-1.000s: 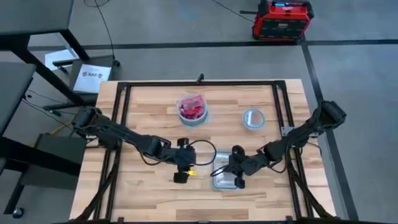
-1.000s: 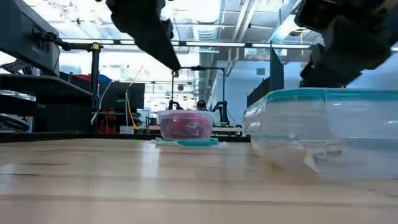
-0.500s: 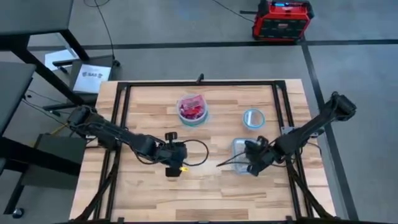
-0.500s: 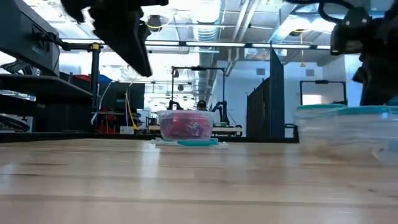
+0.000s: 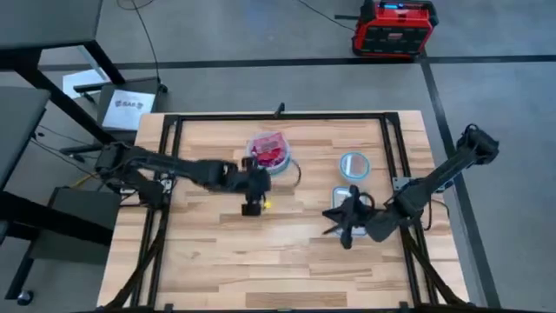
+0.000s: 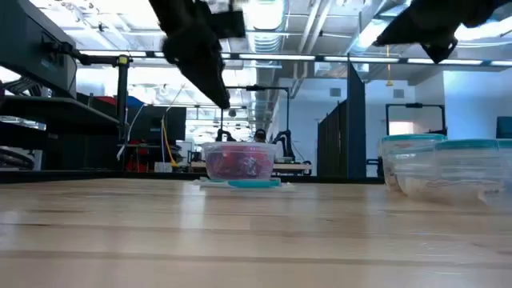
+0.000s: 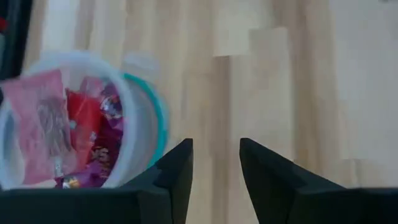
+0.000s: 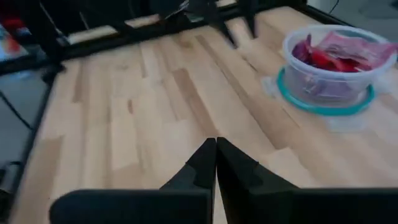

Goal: Sort candy
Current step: Close the rectangular transparent bin, then close the big circular transparent bin

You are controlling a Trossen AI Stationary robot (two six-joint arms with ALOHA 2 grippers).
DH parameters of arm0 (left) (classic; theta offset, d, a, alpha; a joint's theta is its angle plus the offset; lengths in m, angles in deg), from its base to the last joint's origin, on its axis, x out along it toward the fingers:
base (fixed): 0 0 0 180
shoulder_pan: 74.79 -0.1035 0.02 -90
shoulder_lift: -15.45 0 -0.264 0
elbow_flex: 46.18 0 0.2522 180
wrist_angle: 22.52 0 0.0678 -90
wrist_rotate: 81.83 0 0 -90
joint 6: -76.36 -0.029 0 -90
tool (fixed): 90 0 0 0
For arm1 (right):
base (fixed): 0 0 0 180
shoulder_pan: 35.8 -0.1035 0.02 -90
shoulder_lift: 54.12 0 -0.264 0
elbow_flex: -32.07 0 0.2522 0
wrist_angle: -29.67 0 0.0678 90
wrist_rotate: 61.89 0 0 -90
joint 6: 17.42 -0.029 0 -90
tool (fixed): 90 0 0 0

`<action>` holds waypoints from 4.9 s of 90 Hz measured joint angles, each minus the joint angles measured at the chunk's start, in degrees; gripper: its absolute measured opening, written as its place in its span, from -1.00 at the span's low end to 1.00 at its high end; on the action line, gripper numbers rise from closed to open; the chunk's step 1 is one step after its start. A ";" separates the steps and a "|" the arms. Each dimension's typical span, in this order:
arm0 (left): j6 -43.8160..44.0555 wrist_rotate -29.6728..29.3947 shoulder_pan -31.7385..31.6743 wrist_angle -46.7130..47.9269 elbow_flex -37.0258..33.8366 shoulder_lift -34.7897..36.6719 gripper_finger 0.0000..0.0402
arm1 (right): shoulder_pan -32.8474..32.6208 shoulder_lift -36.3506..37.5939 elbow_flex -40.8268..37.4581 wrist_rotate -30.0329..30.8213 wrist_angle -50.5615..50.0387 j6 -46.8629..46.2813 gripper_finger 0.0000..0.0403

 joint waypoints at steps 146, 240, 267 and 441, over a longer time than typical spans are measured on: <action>9.78 4.26 15.32 12.52 4.74 -1.03 -0.99 | 0.82 -15.58 0.13 -0.51 0.78 -4.30 -1.00; -18.68 3.51 -5.84 27.65 14.69 -7.81 -0.27 | 2.93 -15.55 0.15 -5.42 0.28 -7.02 -0.49; -36.78 7.37 -19.26 8.25 -2.88 -8.36 -0.27 | 0.44 -15.60 0.15 -5.32 0.39 -9.90 -0.49; -43.78 14.02 -23.17 -4.35 -12.02 -8.40 -0.35 | 4.21 -15.64 0.15 -5.23 0.37 -12.38 -0.49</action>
